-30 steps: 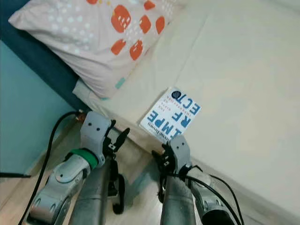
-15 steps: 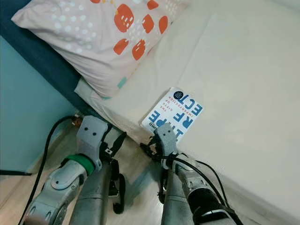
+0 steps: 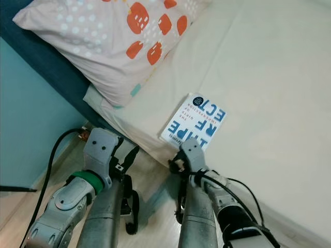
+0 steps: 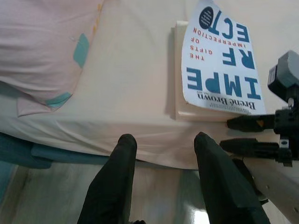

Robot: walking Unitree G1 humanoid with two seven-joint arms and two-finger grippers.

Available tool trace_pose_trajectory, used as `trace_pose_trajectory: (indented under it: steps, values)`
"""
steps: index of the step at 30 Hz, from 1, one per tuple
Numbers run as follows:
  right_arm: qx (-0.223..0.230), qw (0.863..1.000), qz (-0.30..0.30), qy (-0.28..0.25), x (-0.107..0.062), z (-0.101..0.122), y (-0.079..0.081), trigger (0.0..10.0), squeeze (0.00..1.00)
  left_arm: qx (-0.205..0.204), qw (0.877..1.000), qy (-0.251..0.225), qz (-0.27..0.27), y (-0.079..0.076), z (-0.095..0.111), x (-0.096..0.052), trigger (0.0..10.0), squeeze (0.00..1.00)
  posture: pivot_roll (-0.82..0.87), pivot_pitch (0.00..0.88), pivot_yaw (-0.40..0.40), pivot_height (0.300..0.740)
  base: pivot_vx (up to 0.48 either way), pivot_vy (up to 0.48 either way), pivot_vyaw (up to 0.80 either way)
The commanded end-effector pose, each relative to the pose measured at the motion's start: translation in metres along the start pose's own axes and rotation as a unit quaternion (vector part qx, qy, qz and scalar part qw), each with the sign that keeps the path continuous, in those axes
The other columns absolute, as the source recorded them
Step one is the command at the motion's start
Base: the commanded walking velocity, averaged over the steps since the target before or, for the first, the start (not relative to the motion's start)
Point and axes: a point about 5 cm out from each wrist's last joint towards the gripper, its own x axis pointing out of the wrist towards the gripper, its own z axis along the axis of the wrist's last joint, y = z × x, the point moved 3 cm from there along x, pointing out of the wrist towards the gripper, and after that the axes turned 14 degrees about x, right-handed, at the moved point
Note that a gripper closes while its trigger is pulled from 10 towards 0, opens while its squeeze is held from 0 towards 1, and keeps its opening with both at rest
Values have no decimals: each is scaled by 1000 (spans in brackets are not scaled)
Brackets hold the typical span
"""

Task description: Clean up the room

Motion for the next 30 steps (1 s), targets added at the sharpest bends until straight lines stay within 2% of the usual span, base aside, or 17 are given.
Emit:
trace_pose_trajectory:
  steps: [1,12,17,26,30]
  values:
    - [6,1000,-8,9,-3,-7,-4,10000,0,-1,1000,15,-8,-3,-6,-4,10000,0,159,316,132,630,0,0,0]
    - [6,999,-42,0,-2,6,-19,10000,0,0,1000,21,-8,-3,-8,-8,10000,0,174,325,139,630,0,0,0]
    - [8,999,-50,-4,-2,7,-21,10000,0,0,1000,23,-8,-3,-8,-9,10000,0,171,326,139,630,0,0,0]
    - [41,998,-33,-43,7,20,-11,10000,0,-1,1000,13,-12,-6,-4,-1,10000,0,166,294,134,630,0,0,0]
    - [43,997,-46,-46,11,24,-10,10000,0,-1,1000,9,-10,-6,-2,2,10000,0,165,283,128,630,0,0,0]
